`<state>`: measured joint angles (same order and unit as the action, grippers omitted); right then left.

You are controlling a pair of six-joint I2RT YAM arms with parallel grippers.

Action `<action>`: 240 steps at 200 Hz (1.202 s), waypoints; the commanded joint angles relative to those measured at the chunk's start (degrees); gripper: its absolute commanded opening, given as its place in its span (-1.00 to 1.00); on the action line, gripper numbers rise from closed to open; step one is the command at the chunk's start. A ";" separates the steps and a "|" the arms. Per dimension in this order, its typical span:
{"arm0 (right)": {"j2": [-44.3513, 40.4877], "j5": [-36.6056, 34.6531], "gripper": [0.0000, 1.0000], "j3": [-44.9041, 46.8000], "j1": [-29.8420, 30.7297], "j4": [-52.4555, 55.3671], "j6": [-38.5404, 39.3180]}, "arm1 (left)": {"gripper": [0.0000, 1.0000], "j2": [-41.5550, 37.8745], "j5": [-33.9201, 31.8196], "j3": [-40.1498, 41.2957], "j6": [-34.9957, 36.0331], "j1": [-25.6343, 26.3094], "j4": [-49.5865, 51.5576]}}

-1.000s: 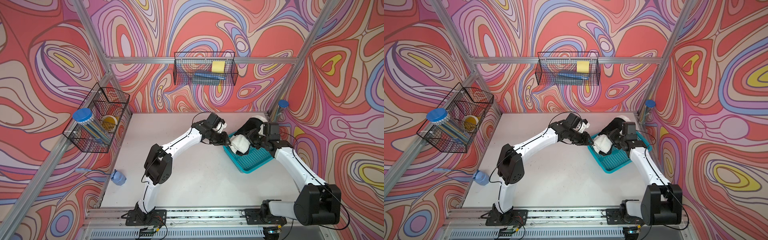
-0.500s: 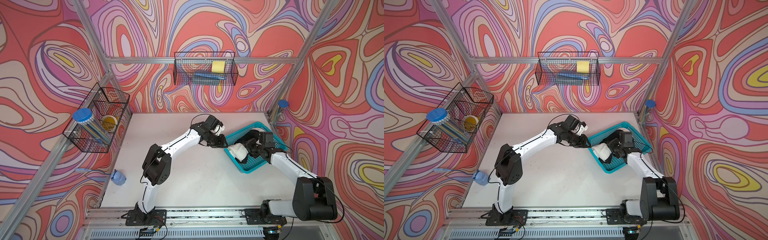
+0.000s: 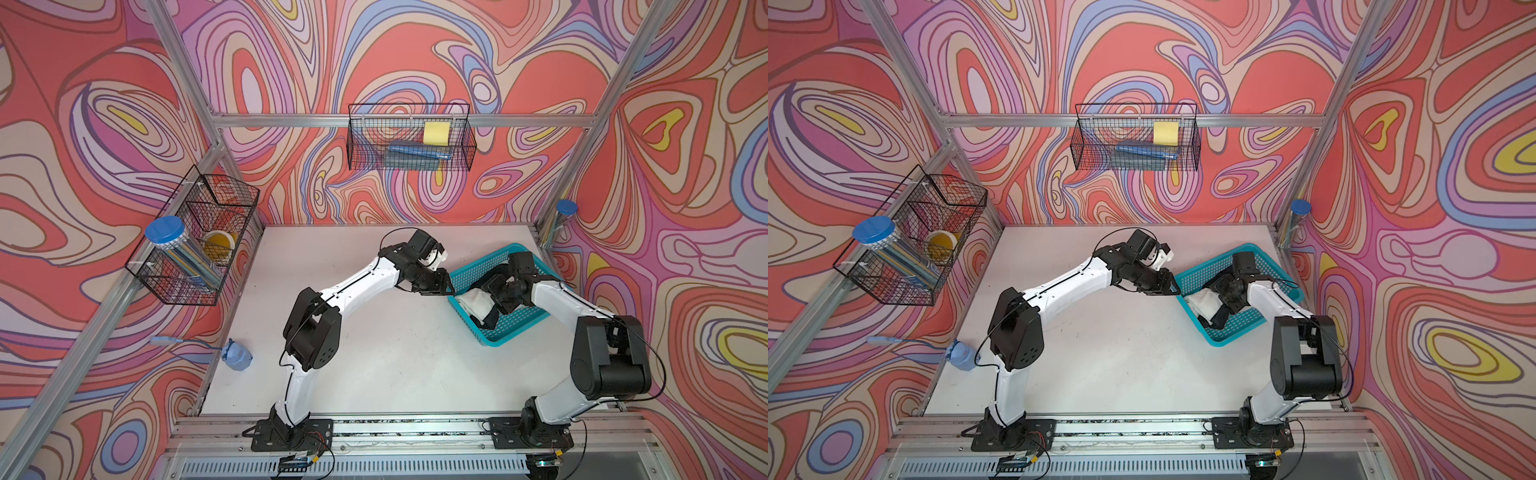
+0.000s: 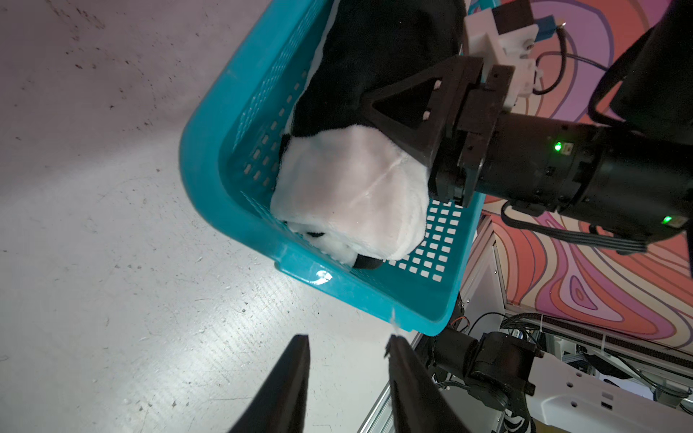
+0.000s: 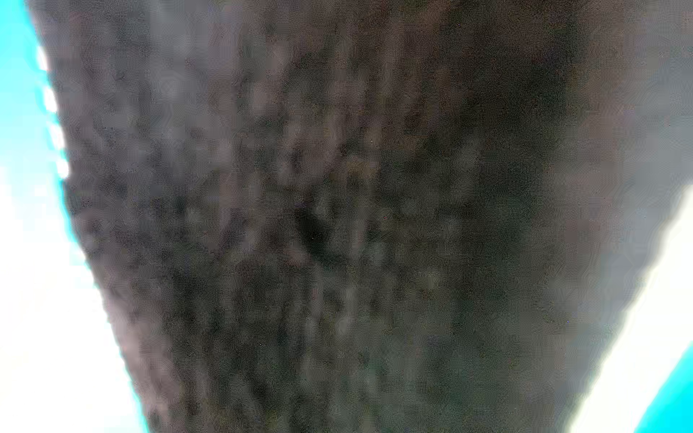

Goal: Roll up the pillowcase
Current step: Place the pillowcase in the bin, then reset both arms

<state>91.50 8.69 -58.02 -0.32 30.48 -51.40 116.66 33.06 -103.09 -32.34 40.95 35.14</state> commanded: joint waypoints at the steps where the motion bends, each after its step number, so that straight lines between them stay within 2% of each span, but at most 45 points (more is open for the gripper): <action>1: -1.98 -3.65 0.52 -1.62 -0.12 9.84 -0.31 | -0.08 -4.11 0.54 2.53 1.22 -1.19 2.30; 43: -11.51 -5.55 0.66 -4.37 -0.12 18.57 -0.92 | 0.04 -7.40 -0.41 6.14 2.86 -1.40 3.25; 54: -13.91 -6.27 0.79 -5.54 -0.12 21.33 -1.19 | 0.07 -8.00 -0.54 6.90 3.05 -1.46 3.27; 97: -23.43 -6.60 0.80 -10.60 -0.09 33.20 -1.71 | 0.14 -10.65 -3.37 7.49 4.37 -1.66 6.18; 104: -25.19 -6.98 0.96 -12.28 -0.10 34.51 -0.42 | 0.15 -11.74 -5.03 7.02 5.24 -1.75 7.32; 111: -26.35 -7.97 0.96 -14.52 -0.12 36.05 1.23 | 0.22 -12.96 -7.78 6.33 6.32 -1.81 8.69; 116: -26.77 -8.17 0.96 -16.49 -0.07 36.31 3.54 | 0.84 -13.86 -10.77 5.59 7.12 -1.75 10.18; 118: -26.87 -8.21 0.97 -17.28 -0.06 36.36 4.52 | 0.94 -14.19 -12.06 5.26 7.51 -1.75 10.73; 134: -25.75 -11.63 0.96 -24.69 -0.12 37.97 10.03 | 0.98 -16.74 -24.75 2.50 9.36 -1.75 15.60; 155: -21.40 -18.41 0.97 -33.55 -0.11 36.44 16.74 | 0.98 -20.54 -45.55 1.42 10.88 -1.66 17.97; 167: -18.86 -20.05 0.96 -36.54 -0.12 32.01 22.32 | 0.98 -22.86 -54.16 2.62 12.96 -1.90 16.36; 178: -17.64 -14.56 0.96 -35.03 -0.12 23.33 27.97 | 0.98 -24.81 -60.55 3.92 15.77 -2.17 14.46; 185: -17.17 -14.16 0.96 -32.46 -0.12 16.62 29.00 | 0.98 -26.17 -62.16 4.88 17.46 -3.00 12.94; 200: -15.76 -15.01 0.96 -25.73 -0.11 5.61 31.76 | 0.97 -30.39 -58.92 9.82 21.76 -6.86 7.22; 218: -13.07 -18.69 0.96 -19.16 -0.11 -4.06 38.06 | 0.97 -36.20 -45.90 21.87 26.02 -16.88 -5.31; 227: -12.60 -17.59 0.97 -14.70 -0.25 -11.08 42.99 | 0.98 -37.59 -47.75 28.00 26.49 -20.91 -9.76; 240: -13.46 -13.74 0.96 -5.17 -0.97 -24.02 48.22 | 0.98 -38.62 -48.98 36.32 32.35 -23.79 -15.68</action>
<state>78.22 -7.14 -74.98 -0.40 30.02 -16.82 78.54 -15.99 -79.37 -9.72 22.68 32.01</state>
